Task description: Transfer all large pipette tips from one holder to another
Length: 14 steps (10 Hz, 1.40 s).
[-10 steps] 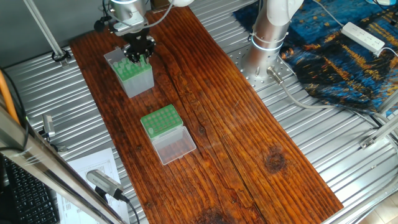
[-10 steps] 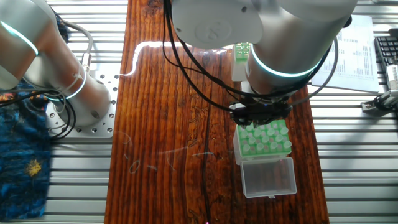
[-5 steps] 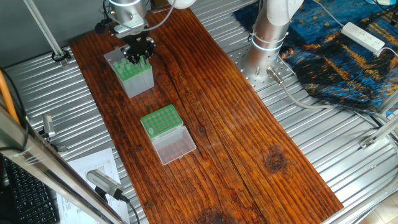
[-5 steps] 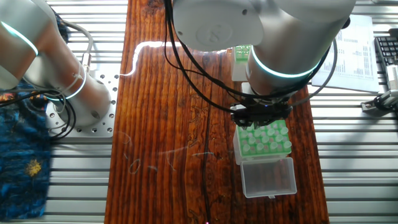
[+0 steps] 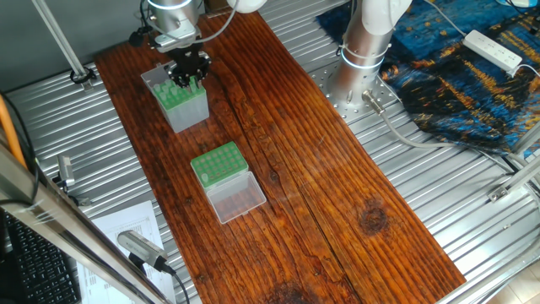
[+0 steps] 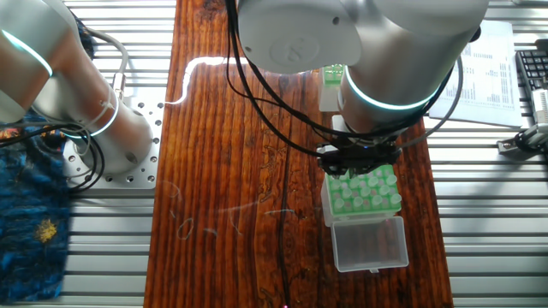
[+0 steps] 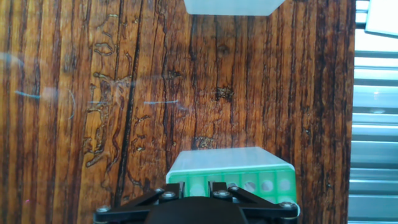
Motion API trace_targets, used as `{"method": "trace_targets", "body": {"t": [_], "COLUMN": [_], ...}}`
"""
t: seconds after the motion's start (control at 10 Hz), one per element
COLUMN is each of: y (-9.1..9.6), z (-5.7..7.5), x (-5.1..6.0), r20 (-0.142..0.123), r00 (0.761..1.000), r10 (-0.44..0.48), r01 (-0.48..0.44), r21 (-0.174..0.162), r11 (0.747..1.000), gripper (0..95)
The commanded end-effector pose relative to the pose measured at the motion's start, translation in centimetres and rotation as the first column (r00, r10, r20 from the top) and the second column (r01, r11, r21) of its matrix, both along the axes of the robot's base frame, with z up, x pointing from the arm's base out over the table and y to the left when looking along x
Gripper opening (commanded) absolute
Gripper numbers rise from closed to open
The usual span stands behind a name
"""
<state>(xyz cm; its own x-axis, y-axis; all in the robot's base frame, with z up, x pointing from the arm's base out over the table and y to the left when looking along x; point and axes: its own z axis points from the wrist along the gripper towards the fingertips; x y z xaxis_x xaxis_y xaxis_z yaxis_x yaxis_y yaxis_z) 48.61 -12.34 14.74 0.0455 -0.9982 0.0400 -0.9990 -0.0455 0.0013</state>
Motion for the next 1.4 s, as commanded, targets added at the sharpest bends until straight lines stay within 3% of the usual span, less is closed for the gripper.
{"method": "trace_targets", "body": {"t": [0.1,0.2,0.3,1.4], "y": [0.02,0.02,0.02,0.01], "z": [0.04,0.04,0.04,0.23], "x": [0.00,0.00,0.00,-0.05], "r20": [0.000,0.000,0.000,-0.006], "r00": [1.000,1.000,1.000,1.000], "r10": [-0.002,-0.005,-0.012,-0.025], "r01": [0.002,0.005,0.012,0.025], "r21": [0.001,0.002,0.004,-0.011], "r11": [1.000,1.000,1.000,1.000], "gripper": [19.0,19.0,0.0,0.0]}}
